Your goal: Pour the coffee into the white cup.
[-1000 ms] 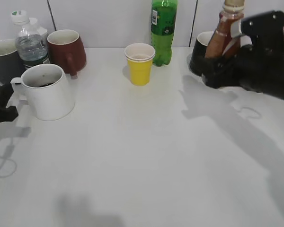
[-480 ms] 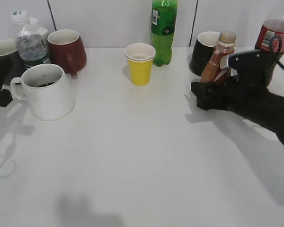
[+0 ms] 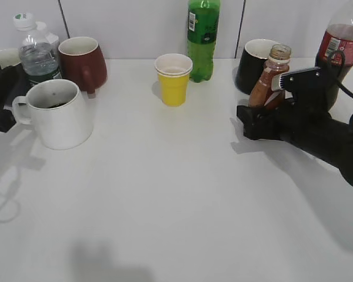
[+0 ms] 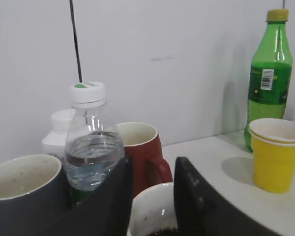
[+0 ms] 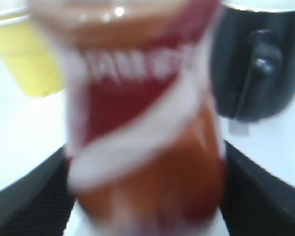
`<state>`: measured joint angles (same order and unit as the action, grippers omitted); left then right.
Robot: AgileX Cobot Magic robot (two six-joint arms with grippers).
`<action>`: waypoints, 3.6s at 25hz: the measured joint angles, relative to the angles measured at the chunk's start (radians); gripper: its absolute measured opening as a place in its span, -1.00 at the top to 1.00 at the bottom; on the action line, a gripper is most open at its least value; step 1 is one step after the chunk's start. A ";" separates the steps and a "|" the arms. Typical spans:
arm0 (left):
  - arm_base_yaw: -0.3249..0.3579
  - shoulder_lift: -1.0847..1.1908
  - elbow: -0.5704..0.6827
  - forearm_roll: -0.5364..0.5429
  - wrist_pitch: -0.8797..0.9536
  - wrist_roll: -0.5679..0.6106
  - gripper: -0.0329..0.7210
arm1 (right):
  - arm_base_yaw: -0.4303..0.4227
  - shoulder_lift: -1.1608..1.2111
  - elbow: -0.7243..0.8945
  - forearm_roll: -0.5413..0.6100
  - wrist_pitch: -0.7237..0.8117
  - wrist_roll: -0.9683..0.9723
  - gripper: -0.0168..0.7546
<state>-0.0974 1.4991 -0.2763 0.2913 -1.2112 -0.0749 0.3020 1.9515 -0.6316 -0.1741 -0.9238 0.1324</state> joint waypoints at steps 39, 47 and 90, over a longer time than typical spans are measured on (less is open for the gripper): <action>-0.218 -0.415 -0.299 -0.052 1.544 -0.487 0.28 | 0.000 -0.688 0.058 0.035 1.009 0.157 -0.59; -0.324 -0.606 -0.456 -0.131 1.929 -0.374 0.12 | 0.000 -0.901 -0.027 0.174 1.362 0.055 -0.59; -0.329 -1.447 -0.249 -0.231 2.283 -0.034 -0.12 | 0.000 -1.960 0.129 0.081 1.981 0.002 -0.58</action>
<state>-0.4262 0.0521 -0.5250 0.0605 1.0720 -0.1084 0.3020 -0.0088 -0.5025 -0.0926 1.0570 0.1347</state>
